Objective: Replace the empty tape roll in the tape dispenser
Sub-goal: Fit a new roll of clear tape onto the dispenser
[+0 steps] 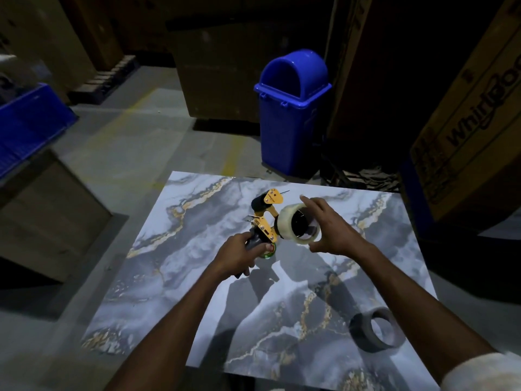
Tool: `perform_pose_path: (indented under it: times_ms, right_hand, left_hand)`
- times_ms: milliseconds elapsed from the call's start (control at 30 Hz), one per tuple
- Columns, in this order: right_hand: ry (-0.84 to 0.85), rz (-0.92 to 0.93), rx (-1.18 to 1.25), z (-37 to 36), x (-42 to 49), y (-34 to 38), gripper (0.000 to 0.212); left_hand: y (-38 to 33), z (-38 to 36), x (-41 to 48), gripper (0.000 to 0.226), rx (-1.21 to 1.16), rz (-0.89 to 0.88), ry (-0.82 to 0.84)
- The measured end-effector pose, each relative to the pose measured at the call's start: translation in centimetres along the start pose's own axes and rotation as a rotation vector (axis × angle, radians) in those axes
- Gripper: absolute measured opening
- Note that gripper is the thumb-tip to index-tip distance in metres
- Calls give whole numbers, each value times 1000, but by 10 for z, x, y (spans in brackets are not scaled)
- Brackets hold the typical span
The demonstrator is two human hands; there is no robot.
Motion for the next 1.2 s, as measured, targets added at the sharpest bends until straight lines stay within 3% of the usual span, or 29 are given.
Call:
perform_pose_path:
  times_ms: [367,533,733,867,1033,1200]
  right_hand:
    - [-321,-293,318,-21,-1,24,113]
    - [-257,-263,211,-4,10,24,113]
    - [-134,-163,65,20,21,25,118]
    - [-153,-134,59,29,21,24,110]
    - [-168,-82,31,39,21,23,115]
    - [-126,-12,-16,47,26,22,116]
  left_hand:
    - [-1,5,6,38,-111,-23,24]
    - [-9,12,5,37,-65,-38,16]
    - [-15,21,8,55,53,-76,-25]
    - [-28,22,6,50,58,-111,-33]
    - [-37,28,6,50,34,-143,-23]
    - [-52,34,3,34,25,-161,-12]
Point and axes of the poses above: each hand's wrist, its own x-axis towards the middle knuckle, its own z-axis out of the back of the hand, y = z × x, the point moved 2 cm from there along x, towards the middle knuckle, and after that the axes turned 1 degree about z, right-handed, at the moved point
